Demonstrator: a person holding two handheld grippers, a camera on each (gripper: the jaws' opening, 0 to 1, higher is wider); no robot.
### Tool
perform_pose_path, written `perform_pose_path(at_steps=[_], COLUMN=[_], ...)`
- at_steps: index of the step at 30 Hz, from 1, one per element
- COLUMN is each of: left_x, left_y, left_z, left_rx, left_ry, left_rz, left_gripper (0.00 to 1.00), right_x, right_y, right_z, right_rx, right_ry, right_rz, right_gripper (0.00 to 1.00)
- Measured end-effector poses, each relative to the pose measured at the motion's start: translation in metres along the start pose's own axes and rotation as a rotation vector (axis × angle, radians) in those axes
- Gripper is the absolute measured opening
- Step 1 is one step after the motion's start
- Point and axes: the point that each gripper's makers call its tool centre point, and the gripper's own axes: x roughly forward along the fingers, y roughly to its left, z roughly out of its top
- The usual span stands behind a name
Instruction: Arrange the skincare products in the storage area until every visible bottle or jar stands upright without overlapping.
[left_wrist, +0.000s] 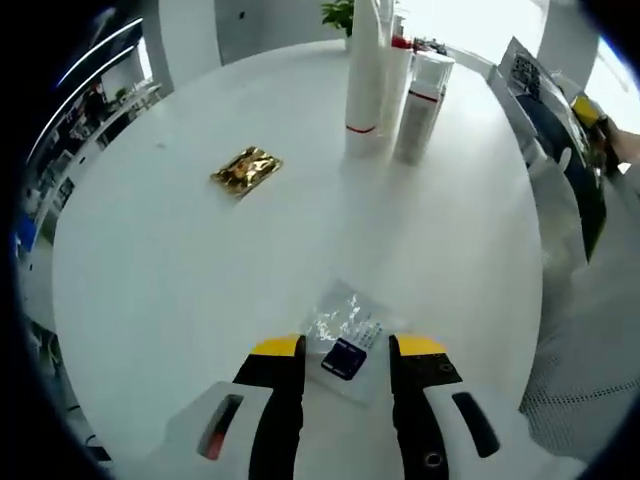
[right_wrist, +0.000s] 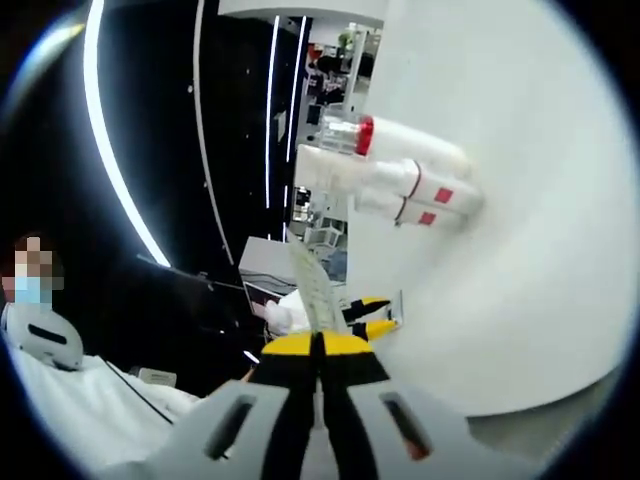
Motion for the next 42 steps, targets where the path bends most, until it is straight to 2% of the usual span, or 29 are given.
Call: perform_pose_path(at_steps=[14,24,33,35,37,38,39,40,42], left_x=[-0.01,-0.012,-0.016,-0.02,-0.026,-0.03,-0.034,-0.04,-0.046], left_y=[-0.015,-0.013,-0.013,-0.017,-0.028,-0.042,-0.049,-0.061,-0.072], left_z=[-0.017,-0.017,-0.012,-0.004,0.015,0.032,0.042,0.055,0.065], left_rx=[-0.049,-0.057,-0.04,-0.06,-0.128,-0.216,-0.268,-0.357,-0.466], left_ry=[0.002,0.004,-0.005,-0.037,-0.142,-0.245,-0.304,-0.394,-0.489], left_rz=[0.016,0.016,0.016,0.009,-0.034,-0.11,-0.159,-0.244,-0.341], left_gripper=[0.31,0.32,0.37,0.38,0.39,0.4,0.41,0.42,0.47], right_x=[0.0,0.002,0.004,0.005,0.008,0.009,0.011,0.014,0.018], right_y=[-0.001,0.0,0.001,0.001,0.003,0.005,0.006,0.007,0.01], right_z=[0.0,-0.002,-0.003,-0.003,-0.003,-0.002,-0.001,0.0,0.001], right_rx=[0.01,0.015,0.023,0.024,0.033,0.042,0.048,0.055,0.057], right_ry=[-0.005,0.003,0.001,0.0,-0.005,-0.012,-0.017,-0.023,-0.025], right_rz=[-0.001,0.001,0.006,0.008,0.016,0.024,0.029,0.037,0.047], right_gripper=[0.01,0.01,0.01,0.01,0.01,0.01,0.01,0.01,0.01])
